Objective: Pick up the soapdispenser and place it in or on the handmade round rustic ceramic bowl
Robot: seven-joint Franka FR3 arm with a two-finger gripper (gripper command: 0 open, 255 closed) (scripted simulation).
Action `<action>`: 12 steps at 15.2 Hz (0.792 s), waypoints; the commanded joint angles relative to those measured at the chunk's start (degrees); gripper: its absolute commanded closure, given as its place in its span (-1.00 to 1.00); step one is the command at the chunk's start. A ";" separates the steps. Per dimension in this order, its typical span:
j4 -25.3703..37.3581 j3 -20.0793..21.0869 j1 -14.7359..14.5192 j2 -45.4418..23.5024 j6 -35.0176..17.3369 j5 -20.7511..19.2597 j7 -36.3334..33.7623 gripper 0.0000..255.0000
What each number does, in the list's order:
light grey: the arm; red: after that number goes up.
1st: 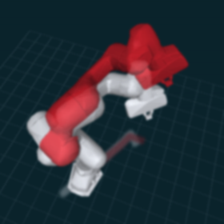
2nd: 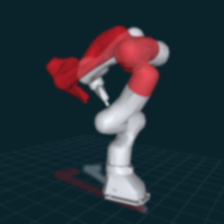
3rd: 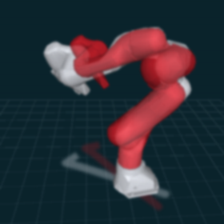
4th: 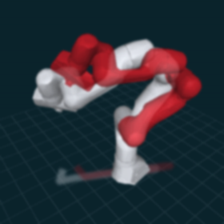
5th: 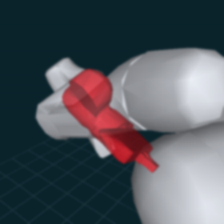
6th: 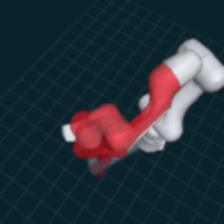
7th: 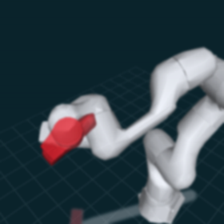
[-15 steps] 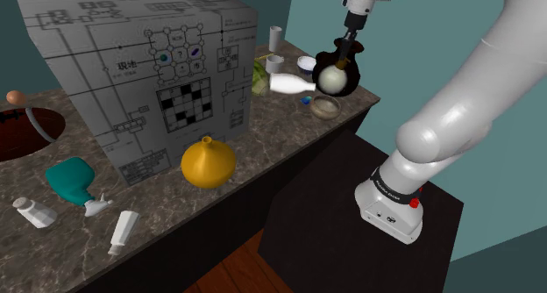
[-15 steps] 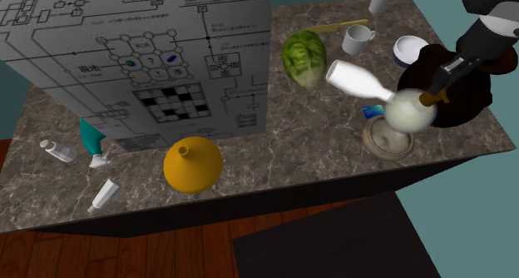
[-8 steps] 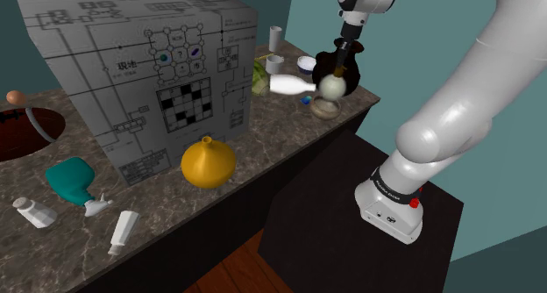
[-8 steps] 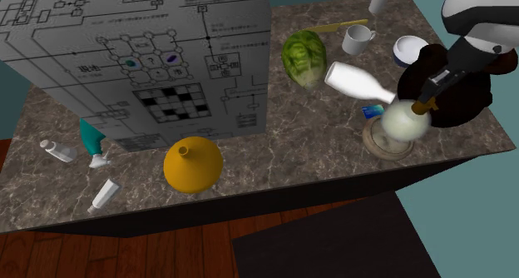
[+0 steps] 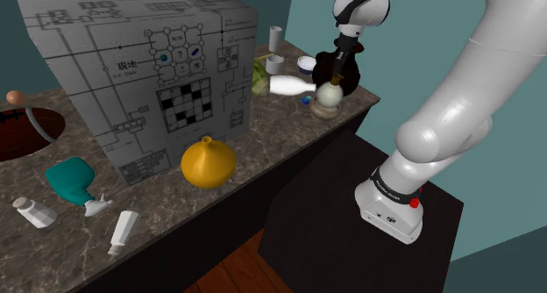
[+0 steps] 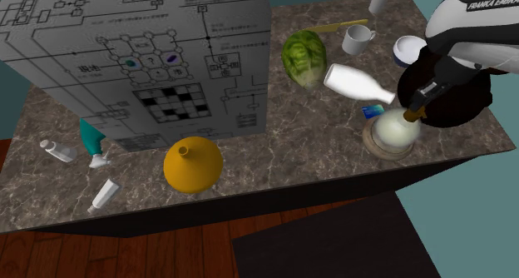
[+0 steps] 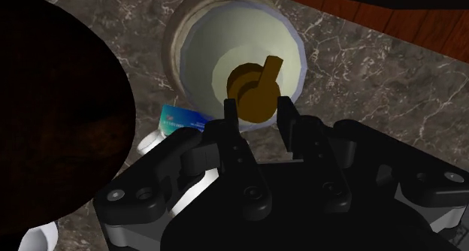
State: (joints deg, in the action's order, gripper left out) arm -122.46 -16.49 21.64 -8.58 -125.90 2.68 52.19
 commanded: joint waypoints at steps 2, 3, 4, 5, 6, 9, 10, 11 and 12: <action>-0.30 0.08 0.03 -0.77 -1.09 0.30 0.15 1.00; -0.30 0.08 0.03 -0.77 -1.09 0.30 0.15 1.00; -0.30 0.08 0.03 -0.77 -1.09 0.30 0.15 1.00; -0.30 0.08 0.03 -0.77 -1.09 0.30 0.15 1.00; -0.30 0.08 0.03 -0.77 -1.09 0.30 0.15 1.00; -0.29 0.08 0.03 -0.77 -1.09 0.30 0.15 -1.00; -0.29 0.08 0.03 -0.78 -1.09 0.31 0.15 -1.00; -0.29 0.08 0.03 -0.78 -1.09 0.31 0.15 -1.00; -0.29 0.08 0.03 -0.78 -1.09 0.31 0.15 -1.00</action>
State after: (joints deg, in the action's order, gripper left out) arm -122.75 -16.41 21.67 -9.36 -126.99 2.98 52.34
